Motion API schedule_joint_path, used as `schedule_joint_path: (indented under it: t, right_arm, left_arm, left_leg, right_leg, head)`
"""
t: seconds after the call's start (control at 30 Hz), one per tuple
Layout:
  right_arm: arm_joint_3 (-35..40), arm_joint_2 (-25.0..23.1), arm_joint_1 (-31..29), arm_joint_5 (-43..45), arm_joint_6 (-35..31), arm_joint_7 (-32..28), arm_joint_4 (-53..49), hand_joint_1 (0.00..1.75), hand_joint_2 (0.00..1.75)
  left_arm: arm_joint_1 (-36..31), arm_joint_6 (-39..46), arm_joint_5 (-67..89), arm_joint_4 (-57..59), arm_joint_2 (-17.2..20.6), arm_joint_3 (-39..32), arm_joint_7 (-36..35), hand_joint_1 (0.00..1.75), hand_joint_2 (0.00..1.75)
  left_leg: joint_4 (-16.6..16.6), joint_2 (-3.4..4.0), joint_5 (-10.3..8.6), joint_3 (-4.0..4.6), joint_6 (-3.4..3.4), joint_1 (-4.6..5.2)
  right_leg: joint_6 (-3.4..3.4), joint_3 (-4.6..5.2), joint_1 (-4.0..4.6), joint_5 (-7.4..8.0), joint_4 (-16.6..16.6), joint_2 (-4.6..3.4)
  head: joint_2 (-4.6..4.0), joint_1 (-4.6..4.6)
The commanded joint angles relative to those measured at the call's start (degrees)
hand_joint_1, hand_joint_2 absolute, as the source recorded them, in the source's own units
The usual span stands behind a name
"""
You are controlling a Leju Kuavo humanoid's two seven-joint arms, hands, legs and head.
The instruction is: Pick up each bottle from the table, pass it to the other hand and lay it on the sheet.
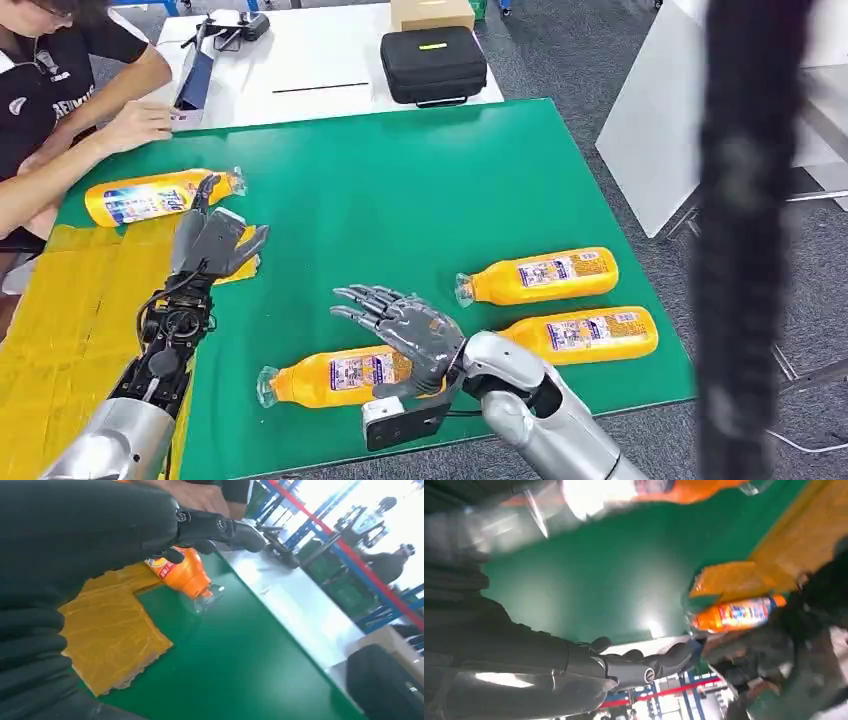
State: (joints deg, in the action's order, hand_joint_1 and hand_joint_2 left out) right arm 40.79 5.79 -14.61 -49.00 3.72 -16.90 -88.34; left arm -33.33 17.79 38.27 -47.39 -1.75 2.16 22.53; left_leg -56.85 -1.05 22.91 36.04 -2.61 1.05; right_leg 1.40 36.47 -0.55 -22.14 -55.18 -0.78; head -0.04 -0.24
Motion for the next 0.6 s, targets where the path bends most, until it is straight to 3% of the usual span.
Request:
schedule_joint_path:
  t: [0.03, 0.43, 0.47, 0.5, 0.53, 0.6]
  right_arm:
    - [5.37, 1.74, -3.79, -2.15, 1.53, 1.55, 7.72, 0.0, 1.75]
    - [7.83, 3.07, -3.31, -6.17, 1.61, 4.29, 11.15, 0.0, 1.75]
    - [7.83, 3.07, -3.31, -6.17, 1.61, 4.29, 11.15, 0.0, 1.75]
    - [7.91, 3.03, -3.35, -6.85, 1.72, 5.01, 11.54, 0.0, 1.75]
    - [7.95, 2.76, -3.29, -7.32, 1.84, 5.8, 12.6, 0.0, 1.75]
    - [7.99, 1.45, -2.94, -8.18, 1.12, 7.22, 15.95, 0.0, 1.75]
  left_arm:
    - [0.11, 0.15, -0.39, -3.77, -1.22, -1.83, -0.54, 0.0, 1.75]
    - [0.75, 0.97, 0.48, -3.46, -1.41, -0.65, -1.91, 0.0, 1.75]
    - [0.75, 0.97, 0.48, -3.46, -1.41, -0.65, -1.91, 0.0, 1.75]
    - [0.76, 0.87, 0.25, -3.46, -1.5, -0.71, -1.9, 0.0, 1.75]
    - [0.95, 0.9, 0.07, -3.59, -1.72, -0.84, -1.86, 0.0, 1.75]
    - [1.44, 0.98, -0.11, -4.0, -2.23, -0.94, -1.81, 0.0, 1.75]
  left_leg:
    - [-0.04, 0.18, 0.22, -0.49, 0.21, -0.08]
    - [0.04, 0.06, 0.1, -0.32, 0.13, -0.05]
    - [-0.13, 0.12, 0.39, -0.75, 0.29, -0.14]
    - [0.03, 0.04, 0.07, -0.22, 0.12, -0.05]
    - [-0.03, 0.08, 0.23, -0.52, 0.21, -0.09]
    - [0.05, 0.03, 0.07, -0.27, 0.13, -0.04]
  right_leg:
    - [-0.05, -0.48, 0.09, -0.16, 0.01, -0.05]
    - [-0.02, -0.33, 0.07, -0.09, 0.06, 0.02]
    - [-0.05, -0.79, 0.17, -0.35, -0.05, 0.07]
    - [-0.02, -0.24, 0.07, -0.06, 0.05, 0.03]
    - [-0.04, -0.54, 0.11, -0.2, 0.01, 0.04]
    - [-0.03, -0.28, 0.06, -0.07, 0.06, 0.04]
  head:
    - [0.0, -0.02]
    - [0.0, 0.0]
    - [0.0, -0.02]
    - [0.0, 0.0]
    - [0.0, -0.02]
    - [0.0, -0.02]
